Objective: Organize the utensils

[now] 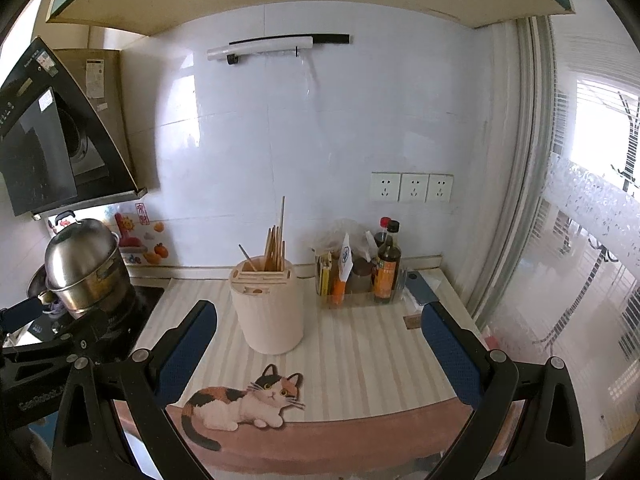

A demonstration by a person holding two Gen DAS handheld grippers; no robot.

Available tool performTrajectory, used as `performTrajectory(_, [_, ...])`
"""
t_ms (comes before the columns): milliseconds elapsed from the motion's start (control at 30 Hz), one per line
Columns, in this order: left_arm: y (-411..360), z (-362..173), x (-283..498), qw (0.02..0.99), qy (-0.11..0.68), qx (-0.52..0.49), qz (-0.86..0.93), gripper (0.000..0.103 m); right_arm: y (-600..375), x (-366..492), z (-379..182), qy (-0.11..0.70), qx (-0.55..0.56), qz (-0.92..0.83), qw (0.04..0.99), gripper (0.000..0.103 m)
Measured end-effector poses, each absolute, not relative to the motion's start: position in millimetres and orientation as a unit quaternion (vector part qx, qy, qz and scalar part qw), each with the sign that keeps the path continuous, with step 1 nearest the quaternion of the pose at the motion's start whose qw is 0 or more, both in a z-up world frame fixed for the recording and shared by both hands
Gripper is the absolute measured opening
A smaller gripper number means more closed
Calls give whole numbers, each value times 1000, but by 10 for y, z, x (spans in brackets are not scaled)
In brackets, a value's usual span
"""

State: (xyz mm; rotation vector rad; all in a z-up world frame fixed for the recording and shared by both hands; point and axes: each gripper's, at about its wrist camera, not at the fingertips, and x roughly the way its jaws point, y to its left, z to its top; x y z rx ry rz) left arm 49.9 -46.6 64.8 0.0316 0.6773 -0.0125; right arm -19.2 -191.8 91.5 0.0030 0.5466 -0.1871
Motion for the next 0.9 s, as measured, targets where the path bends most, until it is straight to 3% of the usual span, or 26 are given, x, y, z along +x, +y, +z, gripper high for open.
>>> performTrajectory(900, [-422, 533, 580, 937, 349, 9, 10, 103, -1889, 70, 736, 307, -11, -79, 949, 103])
